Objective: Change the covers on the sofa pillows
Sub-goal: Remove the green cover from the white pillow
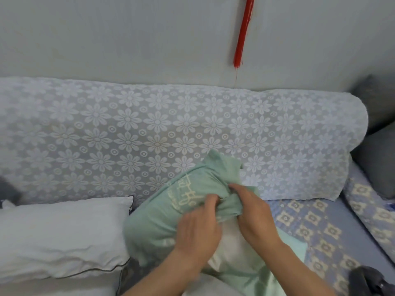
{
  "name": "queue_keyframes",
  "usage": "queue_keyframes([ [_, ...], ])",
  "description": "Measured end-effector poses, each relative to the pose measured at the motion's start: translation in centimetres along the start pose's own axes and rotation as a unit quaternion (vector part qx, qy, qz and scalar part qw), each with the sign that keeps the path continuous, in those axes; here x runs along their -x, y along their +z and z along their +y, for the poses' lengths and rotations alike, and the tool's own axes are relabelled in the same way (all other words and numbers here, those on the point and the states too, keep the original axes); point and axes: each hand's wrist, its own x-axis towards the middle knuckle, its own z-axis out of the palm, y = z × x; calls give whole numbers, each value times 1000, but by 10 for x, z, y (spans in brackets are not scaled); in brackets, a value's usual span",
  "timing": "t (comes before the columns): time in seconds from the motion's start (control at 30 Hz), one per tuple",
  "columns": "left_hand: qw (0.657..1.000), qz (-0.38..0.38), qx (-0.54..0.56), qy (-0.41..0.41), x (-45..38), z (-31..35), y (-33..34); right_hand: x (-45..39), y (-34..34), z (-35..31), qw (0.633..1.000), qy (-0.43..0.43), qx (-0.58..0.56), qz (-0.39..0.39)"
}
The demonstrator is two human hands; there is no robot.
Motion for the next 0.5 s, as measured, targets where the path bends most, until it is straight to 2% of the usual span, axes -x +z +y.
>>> queue_keyframes([
  [0.1, 981, 181, -30, 56, -22, -22, -6, -8, 5, -17, 998, 22, 18, -53],
  [0.17, 971, 212, -55, 92, -36, -36, -8, -13, 8, -31, 996, 38, 28, -71],
  [0.23, 970, 180, -42, 158, -46, -46, -6, -18, 10, -37, 995, 32, 49, -81],
  [0.33, 971, 81, -28, 225, -47, -56, -5, -16, 7, -33, 987, 37, 76, -133],
  [0.43, 980, -30, -40, 194, -33, -53, -2, -4, 3, -17, 987, 60, 41, -141],
  [0.5, 982, -60, -61, 167, -24, -49, 6, 6, 3, -15, 989, 81, 15, -120],
])
